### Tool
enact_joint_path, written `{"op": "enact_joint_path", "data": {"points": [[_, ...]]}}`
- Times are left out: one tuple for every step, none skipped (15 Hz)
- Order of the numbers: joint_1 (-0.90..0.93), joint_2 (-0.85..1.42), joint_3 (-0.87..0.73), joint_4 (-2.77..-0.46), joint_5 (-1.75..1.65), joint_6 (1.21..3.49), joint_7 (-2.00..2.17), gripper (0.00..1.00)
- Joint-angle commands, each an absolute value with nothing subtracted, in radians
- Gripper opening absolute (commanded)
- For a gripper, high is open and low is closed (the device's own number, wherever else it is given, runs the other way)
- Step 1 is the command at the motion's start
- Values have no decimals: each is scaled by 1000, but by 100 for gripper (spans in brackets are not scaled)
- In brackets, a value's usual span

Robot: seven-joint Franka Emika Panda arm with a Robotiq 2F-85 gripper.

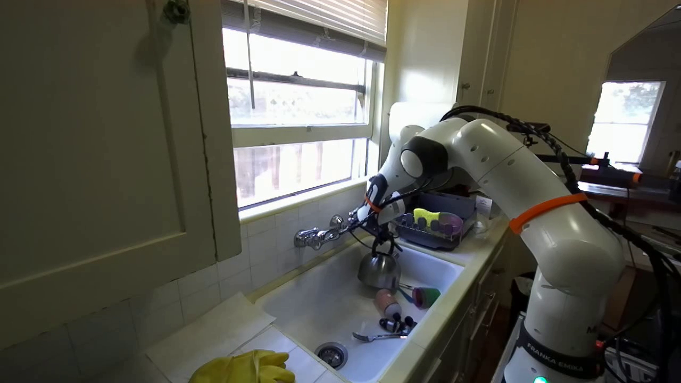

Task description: Put the silver kettle in the sink.

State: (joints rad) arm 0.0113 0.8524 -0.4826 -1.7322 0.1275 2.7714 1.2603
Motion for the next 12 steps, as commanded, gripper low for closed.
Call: {"op": "enact_joint_path", "data": {"points": [[38, 818, -496, -1792, 81, 2773, 1266, 2], [41, 819, -501, -1786, 79, 2779, 1277, 2], [40, 817, -502, -1777, 82, 2778, 1286, 2], [39, 819, -504, -1768, 92, 2792, 1302, 2], [42, 824, -511, -1761, 99, 2800, 1327, 2], [42, 830, -514, -1755, 106, 2813, 1354, 2], [45, 834, -518, -1754, 105, 2823, 1375, 2], [47, 837, -521, -1753, 104, 2833, 1393, 2], [53, 843, -527, -1755, 100, 2844, 1410, 2], [58, 846, -533, -1756, 95, 2851, 1424, 2], [65, 851, -541, -1759, 89, 2858, 1434, 2], [72, 856, -547, -1762, 85, 2862, 1442, 2]]}}
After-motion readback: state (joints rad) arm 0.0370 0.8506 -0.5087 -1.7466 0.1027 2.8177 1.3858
